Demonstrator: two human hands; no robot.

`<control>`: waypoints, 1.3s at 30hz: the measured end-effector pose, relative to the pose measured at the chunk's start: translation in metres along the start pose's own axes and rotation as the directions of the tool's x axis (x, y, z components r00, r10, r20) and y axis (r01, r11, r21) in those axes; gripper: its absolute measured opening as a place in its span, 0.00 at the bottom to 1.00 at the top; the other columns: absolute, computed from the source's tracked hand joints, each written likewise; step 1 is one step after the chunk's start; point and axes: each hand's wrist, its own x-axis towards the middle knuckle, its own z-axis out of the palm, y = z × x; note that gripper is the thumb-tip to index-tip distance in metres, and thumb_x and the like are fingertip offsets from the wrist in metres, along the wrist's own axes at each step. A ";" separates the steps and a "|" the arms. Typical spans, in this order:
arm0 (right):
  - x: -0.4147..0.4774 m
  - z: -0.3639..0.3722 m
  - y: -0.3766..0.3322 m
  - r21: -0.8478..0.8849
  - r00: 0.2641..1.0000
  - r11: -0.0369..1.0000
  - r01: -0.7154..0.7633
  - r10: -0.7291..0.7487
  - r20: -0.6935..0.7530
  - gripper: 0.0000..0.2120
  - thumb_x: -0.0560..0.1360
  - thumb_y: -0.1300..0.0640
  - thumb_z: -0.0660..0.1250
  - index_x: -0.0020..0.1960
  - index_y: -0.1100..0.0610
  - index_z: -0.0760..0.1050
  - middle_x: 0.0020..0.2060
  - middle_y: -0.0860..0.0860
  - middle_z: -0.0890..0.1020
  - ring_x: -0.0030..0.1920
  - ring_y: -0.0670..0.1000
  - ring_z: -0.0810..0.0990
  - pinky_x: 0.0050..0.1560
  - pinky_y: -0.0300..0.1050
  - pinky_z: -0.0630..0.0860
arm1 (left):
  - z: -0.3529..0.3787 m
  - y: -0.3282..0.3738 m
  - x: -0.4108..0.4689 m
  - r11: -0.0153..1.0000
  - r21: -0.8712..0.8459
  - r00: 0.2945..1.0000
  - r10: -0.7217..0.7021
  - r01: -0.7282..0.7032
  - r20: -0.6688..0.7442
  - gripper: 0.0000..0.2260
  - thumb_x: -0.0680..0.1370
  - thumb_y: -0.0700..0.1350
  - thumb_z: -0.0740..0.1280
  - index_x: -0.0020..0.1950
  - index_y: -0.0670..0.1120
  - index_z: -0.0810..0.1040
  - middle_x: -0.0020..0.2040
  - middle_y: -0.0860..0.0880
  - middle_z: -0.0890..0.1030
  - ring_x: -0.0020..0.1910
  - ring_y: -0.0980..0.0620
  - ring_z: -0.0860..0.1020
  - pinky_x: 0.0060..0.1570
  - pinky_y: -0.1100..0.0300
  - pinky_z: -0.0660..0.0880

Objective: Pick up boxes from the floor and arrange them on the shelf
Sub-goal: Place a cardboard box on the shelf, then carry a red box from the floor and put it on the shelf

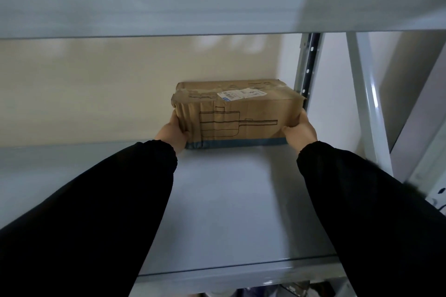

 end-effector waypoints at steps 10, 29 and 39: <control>-0.043 0.002 -0.025 -0.063 0.994 0.992 -0.109 0.108 -0.015 0.21 0.73 0.54 0.68 0.64 0.55 0.69 0.57 0.54 0.75 0.53 0.55 0.77 0.43 0.45 0.73 | -0.033 -0.004 -0.042 0.973 -0.060 0.897 0.181 -0.223 -0.404 0.13 0.79 0.51 0.65 0.60 0.47 0.74 0.55 0.49 0.75 0.53 0.45 0.77 0.53 0.49 0.75; -0.571 -0.122 0.002 -0.470 0.786 0.744 -0.474 0.117 -0.607 0.27 0.77 0.43 0.68 0.74 0.49 0.71 0.69 0.49 0.76 0.70 0.49 0.72 0.63 0.40 0.66 | 0.058 0.114 -0.385 0.184 -0.523 0.061 0.968 -0.832 0.244 0.17 0.77 0.57 0.60 0.59 0.51 0.80 0.55 0.54 0.81 0.56 0.53 0.77 0.54 0.57 0.72; -0.935 -0.103 -0.017 0.025 0.127 0.480 -0.877 0.283 -0.951 0.25 0.77 0.47 0.70 0.72 0.51 0.73 0.69 0.45 0.76 0.71 0.45 0.70 0.69 0.38 0.65 | 0.060 0.062 -0.718 -0.069 -0.874 -0.543 0.807 -0.480 0.234 0.19 0.77 0.59 0.60 0.65 0.56 0.78 0.57 0.62 0.77 0.61 0.59 0.76 0.62 0.56 0.73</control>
